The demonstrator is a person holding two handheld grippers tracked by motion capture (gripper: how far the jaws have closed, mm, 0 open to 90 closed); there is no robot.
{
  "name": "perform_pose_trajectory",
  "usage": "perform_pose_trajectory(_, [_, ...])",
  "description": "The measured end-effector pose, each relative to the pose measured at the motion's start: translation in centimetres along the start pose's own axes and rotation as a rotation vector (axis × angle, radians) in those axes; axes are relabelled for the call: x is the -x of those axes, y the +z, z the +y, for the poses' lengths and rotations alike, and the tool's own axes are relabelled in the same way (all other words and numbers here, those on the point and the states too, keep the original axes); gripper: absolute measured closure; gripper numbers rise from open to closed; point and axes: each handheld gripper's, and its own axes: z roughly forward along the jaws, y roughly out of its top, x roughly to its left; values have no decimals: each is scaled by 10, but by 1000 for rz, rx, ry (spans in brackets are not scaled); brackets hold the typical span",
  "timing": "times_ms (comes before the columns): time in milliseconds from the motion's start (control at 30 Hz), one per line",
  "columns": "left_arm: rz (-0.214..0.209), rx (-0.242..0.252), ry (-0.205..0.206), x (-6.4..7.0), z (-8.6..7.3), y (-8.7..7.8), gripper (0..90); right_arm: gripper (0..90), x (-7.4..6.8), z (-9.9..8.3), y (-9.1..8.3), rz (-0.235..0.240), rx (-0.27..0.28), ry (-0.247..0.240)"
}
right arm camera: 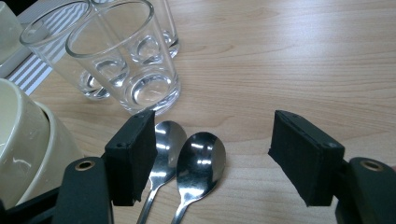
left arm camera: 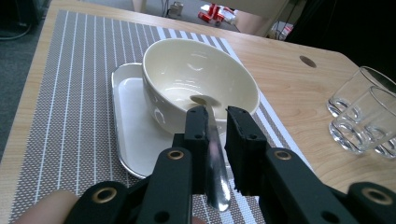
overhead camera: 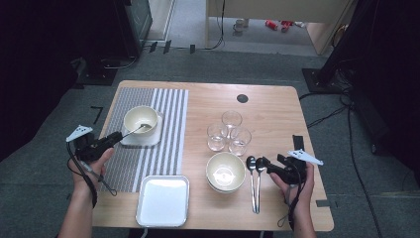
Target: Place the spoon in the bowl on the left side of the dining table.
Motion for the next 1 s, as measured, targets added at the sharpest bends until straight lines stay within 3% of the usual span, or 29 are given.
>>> perform_pose_trajectory(133, [7,-21,-16,-3,-2,2,767,316,0,0,0,-1,1,2])
perform_pose_trajectory(433, [-28,-68,-63,-6,-5,8,741,316,0,0,0,-4,0,3])
perform_pose_trajectory(667, [-21,-60,-63,-5,-6,8,825,315,0,0,0,-6,2,4])
perform_pose_trajectory(767, [-14,-69,-18,-2,-6,9,831,316,1,0,0,-6,1,2])
perform_pose_trajectory(900, [8,-82,100,4,-6,10,834,316,0,0,0,-6,0,3])
perform_pose_trajectory(1000, [15,-84,145,8,-6,10,837,316,0,0,0,-7,1,2])
